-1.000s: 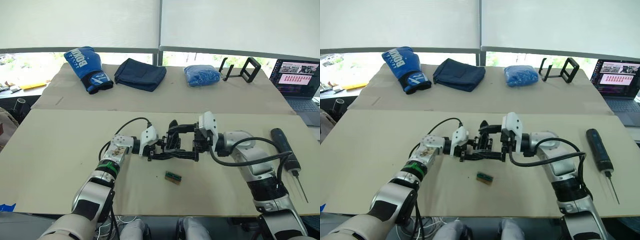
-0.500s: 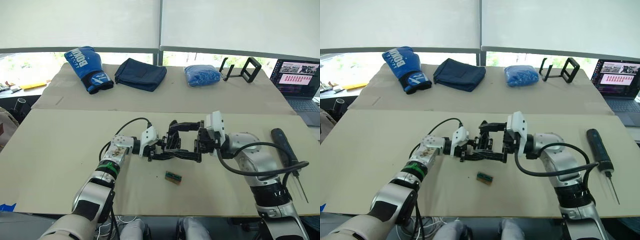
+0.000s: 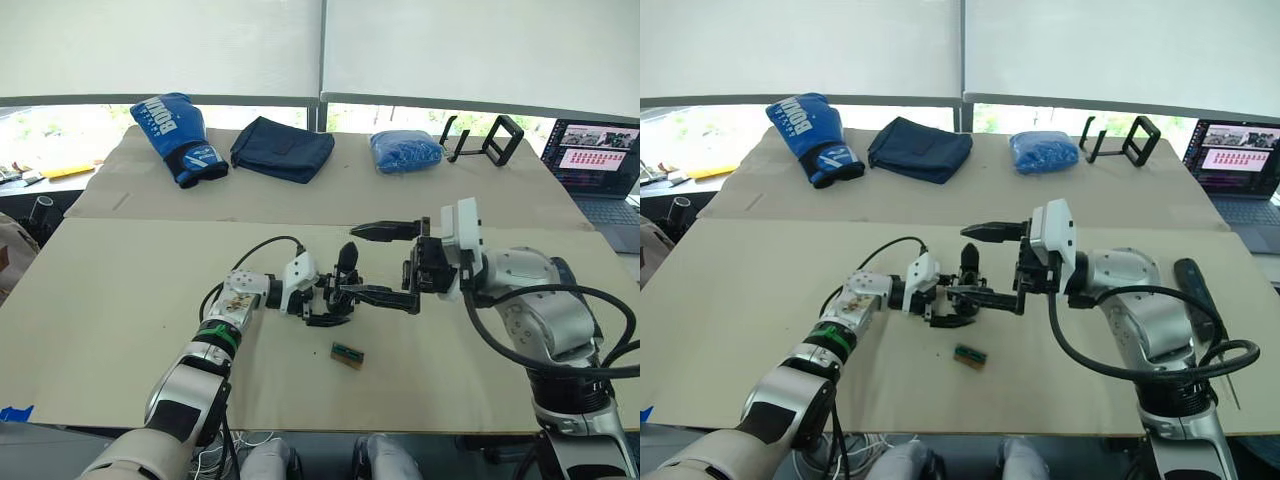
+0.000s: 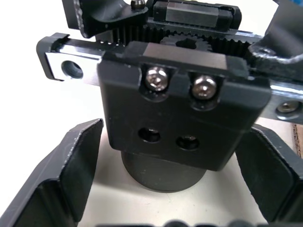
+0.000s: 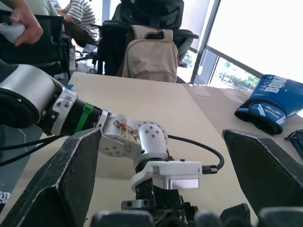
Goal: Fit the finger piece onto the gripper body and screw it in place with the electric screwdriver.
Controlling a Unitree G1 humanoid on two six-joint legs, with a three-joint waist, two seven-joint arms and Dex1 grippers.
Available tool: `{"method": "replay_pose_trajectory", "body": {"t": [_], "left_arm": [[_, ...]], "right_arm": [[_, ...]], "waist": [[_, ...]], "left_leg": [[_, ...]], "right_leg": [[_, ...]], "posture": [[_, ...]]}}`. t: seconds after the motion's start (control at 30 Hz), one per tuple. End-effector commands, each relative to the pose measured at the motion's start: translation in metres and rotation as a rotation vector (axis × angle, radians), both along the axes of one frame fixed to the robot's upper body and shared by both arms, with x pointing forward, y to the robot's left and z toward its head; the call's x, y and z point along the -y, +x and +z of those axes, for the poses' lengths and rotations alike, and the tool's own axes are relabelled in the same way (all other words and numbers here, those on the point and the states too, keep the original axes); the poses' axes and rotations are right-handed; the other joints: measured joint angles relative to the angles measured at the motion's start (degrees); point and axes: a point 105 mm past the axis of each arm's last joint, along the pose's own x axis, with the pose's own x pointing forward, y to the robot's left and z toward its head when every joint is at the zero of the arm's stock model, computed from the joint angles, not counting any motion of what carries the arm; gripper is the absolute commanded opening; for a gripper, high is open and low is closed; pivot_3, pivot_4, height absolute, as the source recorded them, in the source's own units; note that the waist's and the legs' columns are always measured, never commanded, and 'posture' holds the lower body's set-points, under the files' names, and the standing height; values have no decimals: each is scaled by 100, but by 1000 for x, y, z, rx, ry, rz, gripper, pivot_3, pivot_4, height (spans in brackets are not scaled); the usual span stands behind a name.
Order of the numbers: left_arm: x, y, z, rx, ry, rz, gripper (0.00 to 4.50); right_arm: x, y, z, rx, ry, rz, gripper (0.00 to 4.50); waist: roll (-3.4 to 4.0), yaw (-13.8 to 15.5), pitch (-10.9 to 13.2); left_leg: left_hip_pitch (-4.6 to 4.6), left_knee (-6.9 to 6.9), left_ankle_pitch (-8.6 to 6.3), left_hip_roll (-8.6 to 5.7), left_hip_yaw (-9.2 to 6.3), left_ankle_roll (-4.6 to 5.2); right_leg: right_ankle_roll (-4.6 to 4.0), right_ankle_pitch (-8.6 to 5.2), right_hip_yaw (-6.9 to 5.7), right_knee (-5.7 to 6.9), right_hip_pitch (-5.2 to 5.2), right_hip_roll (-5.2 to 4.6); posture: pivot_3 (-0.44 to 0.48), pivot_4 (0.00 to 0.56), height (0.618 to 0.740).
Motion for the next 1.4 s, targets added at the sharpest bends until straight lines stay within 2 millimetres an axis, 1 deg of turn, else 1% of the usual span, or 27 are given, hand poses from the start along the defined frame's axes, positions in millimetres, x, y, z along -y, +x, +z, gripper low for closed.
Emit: {"method": "replay_pose_trajectory", "body": {"t": [0.03, 0.13, 0.27, 0.37, 0.47, 0.53, 0.6, 0.7, 0.77, 0.8, 0.87, 0.97, 1.0, 1.1, 1.13, 1.2, 1.27, 1.33, 1.37, 1.4], "left_arm": [[-11, -3, -6, -11, 6, 16, 4466], [-25, -6, -6, -1, 16, 14, 4466], [-57, -11, 2, 17, -5, 42, 4466], [-83, -19, 17, 43, -45, 62, 4466], [-105, -30, 33, 98, -72, 84, 4466], [-117, -38, 44, 134, -90, 104, 4466], [-125, -46, 54, 155, -120, 117, 4466], [-132, -51, 67, 183, -179, 172, 4466], [-135, -62, 69, 164, -188, 144, 4466], [-135, -66, 70, 155, -189, 128, 4466], [-134, -76, 73, 122, -196, 80, 4466], [-131, -85, 78, 94, -206, 36, 4466], [-130, -87, 79, 92, -210, 28, 4466], [-128, -91, 80, 98, -208, 7, 4466], [-127, -92, 80, 100, -207, 3, 4466], [-126, -93, 79, 96, -226, 3, 4466], [-124, -92, 80, 91, -242, 7, 4466], [-121, -93, 81, 99, -242, -4, 4466], [-119, -93, 84, 106, -247, -11, 4466], [-116, -93, 87, 116, -251, -23, 4466]], "right_arm": [[9, -8, 15, 60, 17, -22, 4500], [20, -10, 16, 59, 19, -68, 4500], [47, -17, 11, 47, 8, -187, 4500], [76, -24, 4, 30, -6, -326, 4500], [107, -35, -3, -20, 10, -490, 4500], [128, -49, -14, -32, -15, -604, 4500], [147, -64, -24, -40, -46, -708, 4500], [171, -83, -32, -27, -43, -865, 4500], [193, -98, -41, -21, -27, -1010, 4500], [199, -102, -45, -25, -26, -1045, 4500], [212, -120, -57, -47, -14, -1149, 4500], [224, -139, -66, -70, 1, -1257, 4500], [228, -145, -68, -69, 4, -1290, 4500], [234, -160, -73, -88, 11, -1358, 4500], [235, -162, -74, -91, 15, -1370, 4500], [232, -159, -70, -109, 72, -1392, 4500], [231, -151, -64, -124, 126, -1393, 4500], [230, -141, -55, -107, 125, -1366, 4500], [233, -134, -48, -102, 133, -1358, 4500], [237, -124, -44, -133, 127, -1336, 4500]], "waist": [[0, -6, 0], [0, -30, 0], [0, -111, 0], [0, -133, 0], [0, -105, 1], [1, -55, 1], [1, 20, 1], [4, 49, 0], [5, 45, 0], [5, 40, 0], [7, 16, 1], [22, 10, 1], [31, 7, 1], [50, -3, 4], [54, -6, 4], [59, -15, 7], [69, -22, 10], [70, -26, 11], [70, -27, 12], [69, -35, 12]], "left_leg": [[0, 0, 0, 0, 0, 1], [1, -1, -1, 3, 0, 0], [10, -13, 1, 7, 1, -5], [15, -28, 7, 8, 1, -14], [13, -35, 9, 9, -2, -18], [13, -33, 8, 8, -6, -18], [11, -33, 8, 7, -8, -17], [12, -35, 5, 7, -15, -14], [15, -36, 3, 6, -14, -12], [15, -39, 3, 6, -14, -13], [29, -55, 3, 6, -9, -18], [40, -71, 6, 7, -9, -36], [40, -74, -8, 7, -9, -64], [49, -77, -12, 7, -5, -73], [52, -79, -12, 7, -4, -74], [55, -82, -12, 7, -4, -78], [55, -82, -12, 8, -4, -81], [57, -82, -13, 8, -4, -83], [58, -82, -13, 8, -3, -83], [58, -82, -13, 8, -2, -83]], "right_leg": [[0, 0, 0, 0, 0, 0], [0, 0, 0, 0, -1, 1], [-1, 0, 4, 0, -2, 1], [-1, 0, 7, -1, -3, 0], [-2, -1, 7, -3, -5, 0], [-2, -1, 13, -5, 0, -2], [-1, -1, 14, -7, 2, -6], [4, -4, 17, -16, 11, -8], [23, -13, 19, -17, 13, -7], [39, -22, 19, -17, 12, -5], [46, -27, 21, -17, 14, -3], [44, -31, 27, -15, 13, 0], [44, -31, 32, -15, 10, -1], [42, -32, 40, -13, 11, 0], [41, -33, 40, -12, 11, 1], [35, -36, 44, -12, 11, 0], [27, -40, 57, -12, 9, -2], [20, -40, 70, -11, 8, -9], [19, -40, 72, -11, 8, -8], [19, -39, 73, -11, 8, -5]], "posture": [[0, 150, 740], [0, 150, 740], [0, 150, 740], [0, 150, 740], [0, 150, 740], [0, 150, 740], [0, 150, 740], [0, 150, 740], [0, 150, 740], [0, 150, 740], [0, 150, 740], [0, 150, 740], [0, 150, 740], [0, 150, 740], [0, 150, 740], [0, 150, 740], [0, 150, 740], [0, 150, 740], [0, 150, 740], [0, 150, 740]]}}
